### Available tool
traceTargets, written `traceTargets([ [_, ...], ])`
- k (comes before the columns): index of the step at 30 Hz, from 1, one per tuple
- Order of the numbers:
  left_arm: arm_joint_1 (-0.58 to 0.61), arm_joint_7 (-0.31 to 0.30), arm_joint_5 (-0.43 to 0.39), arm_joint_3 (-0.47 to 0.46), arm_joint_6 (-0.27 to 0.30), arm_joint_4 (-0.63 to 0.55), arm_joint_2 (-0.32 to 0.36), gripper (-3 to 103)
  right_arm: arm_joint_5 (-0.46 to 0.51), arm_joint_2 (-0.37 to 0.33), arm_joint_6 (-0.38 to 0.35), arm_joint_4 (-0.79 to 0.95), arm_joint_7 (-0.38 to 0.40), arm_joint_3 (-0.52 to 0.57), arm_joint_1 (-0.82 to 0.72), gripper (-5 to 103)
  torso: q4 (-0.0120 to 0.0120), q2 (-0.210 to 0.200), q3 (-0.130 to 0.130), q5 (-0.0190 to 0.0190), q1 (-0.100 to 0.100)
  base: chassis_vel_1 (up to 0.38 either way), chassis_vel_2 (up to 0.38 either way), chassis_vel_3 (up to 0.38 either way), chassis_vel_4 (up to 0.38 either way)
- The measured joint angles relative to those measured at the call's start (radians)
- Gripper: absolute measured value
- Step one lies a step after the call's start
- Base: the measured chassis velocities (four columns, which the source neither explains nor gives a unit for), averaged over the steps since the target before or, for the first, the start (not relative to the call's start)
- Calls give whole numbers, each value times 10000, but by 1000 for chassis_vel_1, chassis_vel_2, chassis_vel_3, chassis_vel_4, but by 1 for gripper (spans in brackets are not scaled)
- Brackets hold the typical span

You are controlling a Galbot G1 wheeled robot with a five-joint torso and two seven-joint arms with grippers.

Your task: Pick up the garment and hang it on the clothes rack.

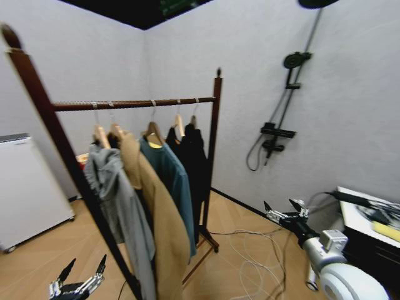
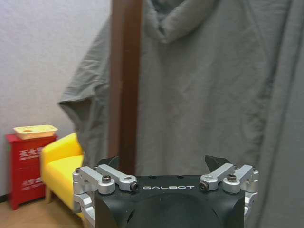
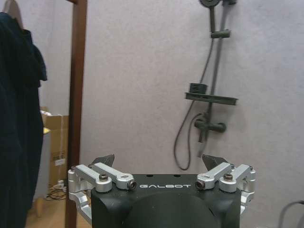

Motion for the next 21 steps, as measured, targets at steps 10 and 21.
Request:
traceTargets([
  [10, 0, -1, 0, 0, 0, 0, 0, 100, 22, -99, 0, 195, -54, 150, -82, 100, 1, 1, -1, -5, -3, -2, -272, -253, 12],
  [21, 0, 3, 0, 0, 0, 0, 0, 100, 39, 70, 117, 394, -78, 121, -187, 100, -1, 4, -3, -2, -8, 19, -272, -281, 33],
])
